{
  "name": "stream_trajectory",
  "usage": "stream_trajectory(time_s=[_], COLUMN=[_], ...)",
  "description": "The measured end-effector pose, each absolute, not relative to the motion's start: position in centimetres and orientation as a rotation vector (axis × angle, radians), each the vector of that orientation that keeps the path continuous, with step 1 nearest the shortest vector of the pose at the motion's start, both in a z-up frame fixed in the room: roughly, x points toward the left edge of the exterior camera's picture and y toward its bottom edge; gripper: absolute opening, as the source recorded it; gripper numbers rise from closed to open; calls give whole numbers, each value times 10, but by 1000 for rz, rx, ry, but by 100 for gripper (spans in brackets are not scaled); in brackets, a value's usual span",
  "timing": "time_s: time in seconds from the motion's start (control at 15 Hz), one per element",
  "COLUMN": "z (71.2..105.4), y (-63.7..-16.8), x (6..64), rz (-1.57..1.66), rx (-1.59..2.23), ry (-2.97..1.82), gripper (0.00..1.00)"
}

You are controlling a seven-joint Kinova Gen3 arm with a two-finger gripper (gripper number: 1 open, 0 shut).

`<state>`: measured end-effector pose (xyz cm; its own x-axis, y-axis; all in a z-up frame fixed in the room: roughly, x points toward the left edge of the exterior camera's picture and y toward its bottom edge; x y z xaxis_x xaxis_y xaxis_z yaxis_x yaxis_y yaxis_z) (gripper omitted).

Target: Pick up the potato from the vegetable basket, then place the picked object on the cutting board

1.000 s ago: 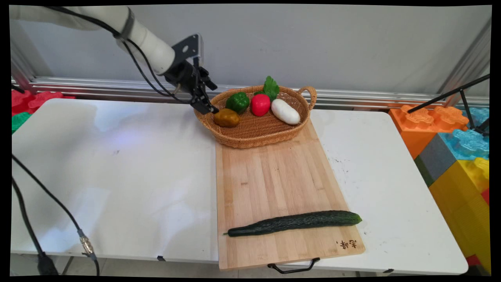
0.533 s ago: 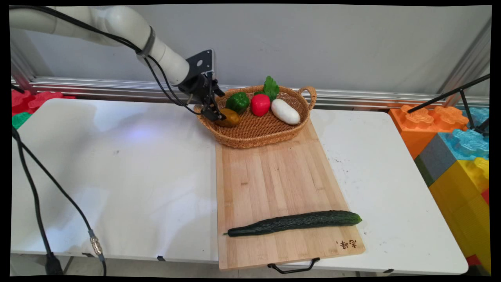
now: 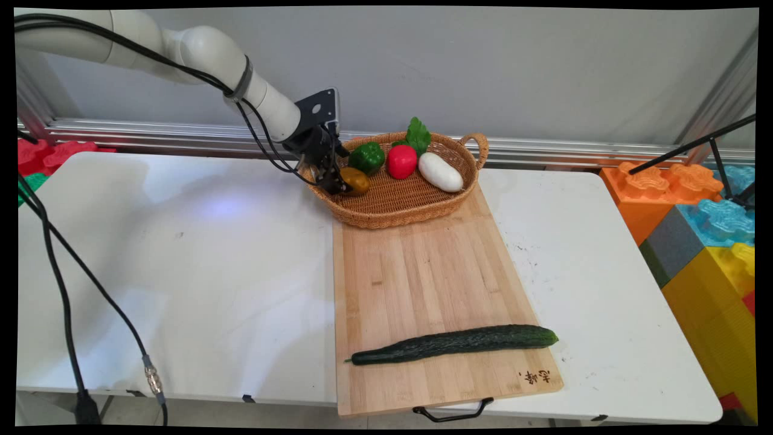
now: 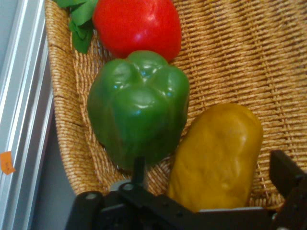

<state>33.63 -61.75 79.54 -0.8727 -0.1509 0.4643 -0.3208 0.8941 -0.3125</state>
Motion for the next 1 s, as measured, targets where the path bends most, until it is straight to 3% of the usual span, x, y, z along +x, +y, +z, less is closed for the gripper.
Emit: stream_trajectory(time_s=[0.07, 0.13, 0.67, 1.0], z=[794, 793, 789, 807], y=[-618, -618, -611, -601], x=[336, 335, 331, 321], rz=[536, 535, 512, 523], rx=[345, 346, 363, 361], ry=[-2623, -2624, -2624, -2579], gripper=[100, 0, 0, 0])
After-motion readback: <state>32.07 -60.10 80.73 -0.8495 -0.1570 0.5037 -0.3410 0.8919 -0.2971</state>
